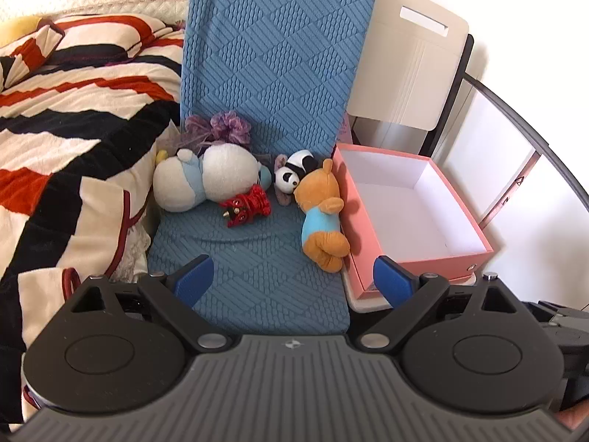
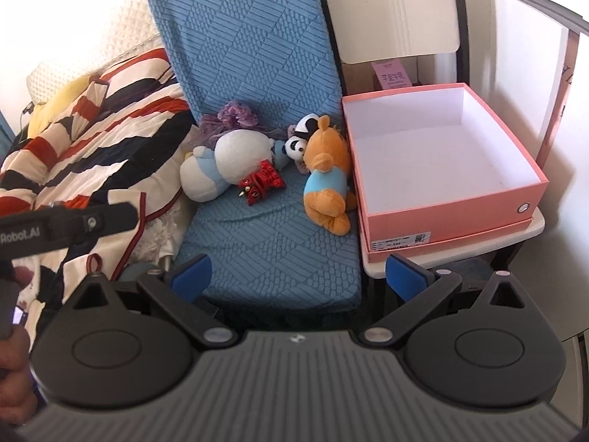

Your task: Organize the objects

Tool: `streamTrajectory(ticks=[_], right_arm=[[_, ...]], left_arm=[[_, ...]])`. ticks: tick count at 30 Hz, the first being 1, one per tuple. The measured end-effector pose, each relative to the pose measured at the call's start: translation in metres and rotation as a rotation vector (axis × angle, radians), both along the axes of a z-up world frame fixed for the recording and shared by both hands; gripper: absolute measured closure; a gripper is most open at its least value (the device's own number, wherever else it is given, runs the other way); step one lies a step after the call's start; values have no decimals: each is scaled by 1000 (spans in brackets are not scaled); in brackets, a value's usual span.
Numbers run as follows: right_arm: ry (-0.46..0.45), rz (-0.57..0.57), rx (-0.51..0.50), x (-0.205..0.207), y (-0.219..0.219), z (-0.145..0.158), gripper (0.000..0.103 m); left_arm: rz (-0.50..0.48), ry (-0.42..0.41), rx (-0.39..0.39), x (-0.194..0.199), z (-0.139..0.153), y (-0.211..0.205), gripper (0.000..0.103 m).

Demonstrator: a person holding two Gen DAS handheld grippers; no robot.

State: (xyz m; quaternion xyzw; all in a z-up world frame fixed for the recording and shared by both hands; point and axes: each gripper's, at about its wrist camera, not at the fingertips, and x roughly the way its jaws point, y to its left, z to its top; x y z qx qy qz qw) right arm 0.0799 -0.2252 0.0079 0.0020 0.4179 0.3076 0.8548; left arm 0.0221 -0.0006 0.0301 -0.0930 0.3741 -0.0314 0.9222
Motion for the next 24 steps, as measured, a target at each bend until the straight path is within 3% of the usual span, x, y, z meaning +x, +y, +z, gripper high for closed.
streamTrajectory(ticks=[7,24], right_arm=[[-28,16,-1,2,1,-2,0],[-44,15,6,16,14,-38,0]], left_arm=[[7,-21,-2,-1,-7,-2,7],[45,19,-28,19,-76,8,7]])
